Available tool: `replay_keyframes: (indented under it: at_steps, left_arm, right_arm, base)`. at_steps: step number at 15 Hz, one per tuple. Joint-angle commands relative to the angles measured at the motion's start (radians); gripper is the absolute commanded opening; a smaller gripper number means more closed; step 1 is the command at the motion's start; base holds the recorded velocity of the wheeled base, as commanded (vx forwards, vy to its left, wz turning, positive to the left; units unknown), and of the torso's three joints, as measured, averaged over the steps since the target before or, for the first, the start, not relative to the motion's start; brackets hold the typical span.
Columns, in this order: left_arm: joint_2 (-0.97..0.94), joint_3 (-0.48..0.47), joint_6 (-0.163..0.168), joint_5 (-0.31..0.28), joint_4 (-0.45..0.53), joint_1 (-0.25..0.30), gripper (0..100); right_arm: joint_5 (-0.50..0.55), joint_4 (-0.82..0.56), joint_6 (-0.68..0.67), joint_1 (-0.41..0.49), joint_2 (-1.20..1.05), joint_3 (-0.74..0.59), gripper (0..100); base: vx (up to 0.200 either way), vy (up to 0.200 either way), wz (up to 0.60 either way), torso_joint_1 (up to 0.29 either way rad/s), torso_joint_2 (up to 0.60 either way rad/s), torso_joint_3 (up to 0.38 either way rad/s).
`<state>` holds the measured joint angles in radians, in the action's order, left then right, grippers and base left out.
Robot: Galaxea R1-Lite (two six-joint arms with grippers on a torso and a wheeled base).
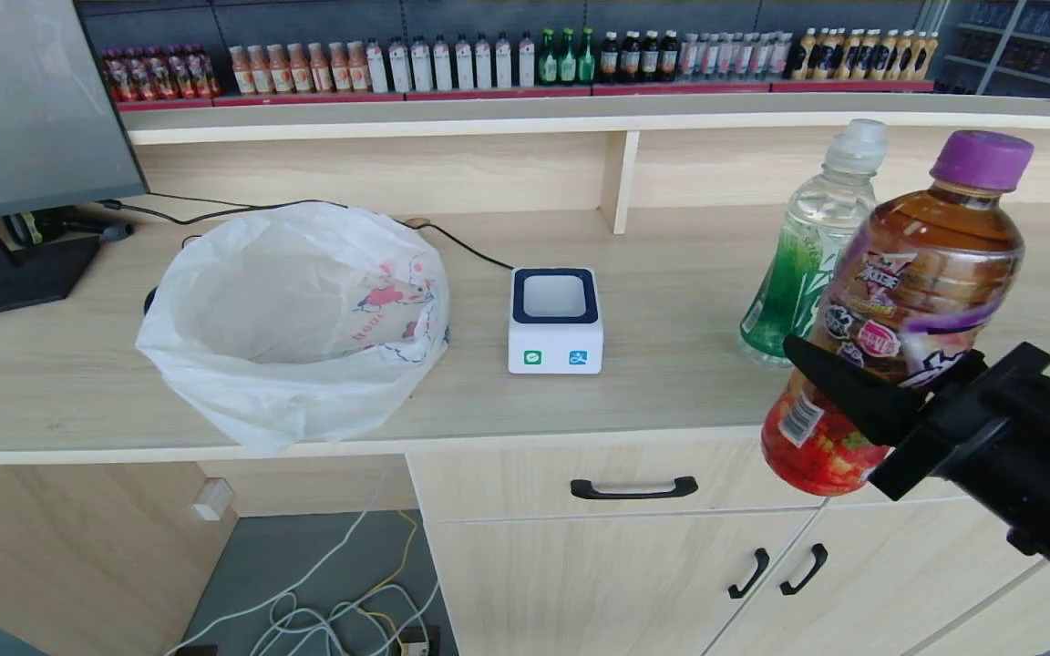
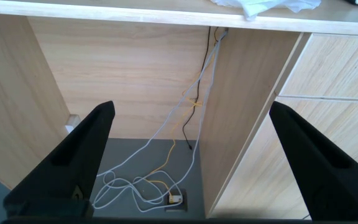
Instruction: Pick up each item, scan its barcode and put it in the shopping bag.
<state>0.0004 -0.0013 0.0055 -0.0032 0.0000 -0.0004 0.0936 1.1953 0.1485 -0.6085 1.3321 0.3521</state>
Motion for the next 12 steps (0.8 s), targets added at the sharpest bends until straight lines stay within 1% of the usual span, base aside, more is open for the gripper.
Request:
replay_keyframes:
  at_steps: [1,3,6,8,10,11,12]
  left_arm:
    - [0.0,0.001,0.001,0.0,0.0,0.0,100]
    - [0.0,0.0,0.001,0.0,0.0,0.0,100]
    - [0.0,0.0,-0.001,0.0,0.0,0.0,100]
    - [0.0,0.0,0.001,0.0,0.0,0.0,100]
    - [0.0,0.0,-0.001,0.0,0.0,0.0,100]
    - [0.0,0.0,-0.001,0.0,0.0,0.0,100]
    - [0.0,0.001,-0.001,0.0,0.0,0.0,100]
  right_arm:
    - [-0.02,-0.002,-0.007,-0.002,-0.022,-0.002,0]
    - [-0.095,0.0,-0.053,-0.002,-0.002,0.022,0]
    - [-0.173,0.004,-0.102,-0.004,0.038,0.065,0]
    - [-0.255,0.03,-0.19,-0.005,0.064,0.065,0]
    - [-0.377,0.081,-0.256,-0.022,0.091,0.065,0]
    - [-0.414,0.095,-0.294,-0.028,0.098,0.064,0]
    - [-0.43,0.101,-0.33,-0.054,0.101,0.07,0]
  base:
    - [0.0,0.0,0.0,0.0,0.0,0.0]
    - [0.0,0.0,0.0,0.0,0.0,0.0]
    - [0.0,0.0,0.0,0.0,0.0,0.0]
    - [0.0,0.0,0.0,0.0,0.0,0.0]
    - [0.0,0.0,0.0,0.0,0.0,0.0]
    - [0.0,0.0,0.0,0.0,0.0,0.0]
    - [0.0,0.0,0.0,0.0,0.0,0.0]
